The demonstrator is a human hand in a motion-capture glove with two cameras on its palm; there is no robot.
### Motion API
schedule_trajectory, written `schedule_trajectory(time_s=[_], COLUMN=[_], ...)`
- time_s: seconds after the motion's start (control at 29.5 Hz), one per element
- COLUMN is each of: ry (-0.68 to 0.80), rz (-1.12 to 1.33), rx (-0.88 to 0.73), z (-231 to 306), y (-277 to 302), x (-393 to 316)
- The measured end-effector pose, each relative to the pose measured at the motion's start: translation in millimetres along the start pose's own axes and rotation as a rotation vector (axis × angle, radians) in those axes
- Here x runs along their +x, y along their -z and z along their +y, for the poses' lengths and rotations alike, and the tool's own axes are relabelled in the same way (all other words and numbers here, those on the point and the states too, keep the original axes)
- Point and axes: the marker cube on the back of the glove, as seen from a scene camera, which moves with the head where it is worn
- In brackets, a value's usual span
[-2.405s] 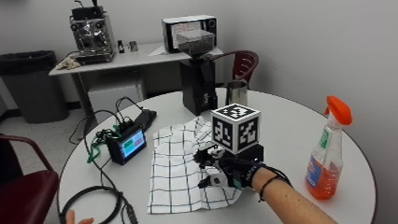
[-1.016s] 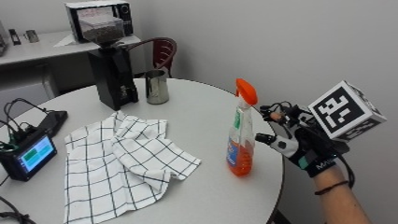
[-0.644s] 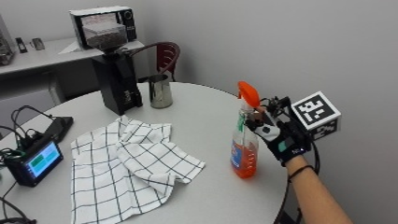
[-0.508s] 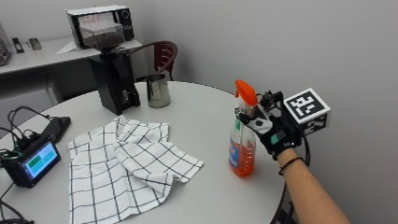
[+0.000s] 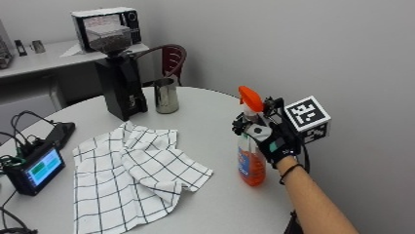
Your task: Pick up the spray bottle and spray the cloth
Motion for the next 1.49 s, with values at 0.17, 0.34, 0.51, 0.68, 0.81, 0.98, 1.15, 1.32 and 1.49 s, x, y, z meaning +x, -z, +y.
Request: schedule_trajectory(time_s=[0.17,0.34,0.51,0.68,0.81,0.98,1.15,1.32,1.49], ry=[-0.012,0.008,-0.050,-0.163,-0.258,-0.244,-0.194,-0.304,-0.323], rz=[0.035,0.033,0.088,0.199,0.193,0.210,0.212,0.250,0.242], rx=[-0.004,-0.106,-0.297,-0.476,-0.530,-0.498,-0.454,-0.529,-0.550], z=[3,-10,-25,-20,-3,-16,-27,-11,-8], y=[24,40,9,-36,-50,-37,-36,-62,-67], x=[-7,-60,-119,-75,-26,-61,-107,-55,-41])
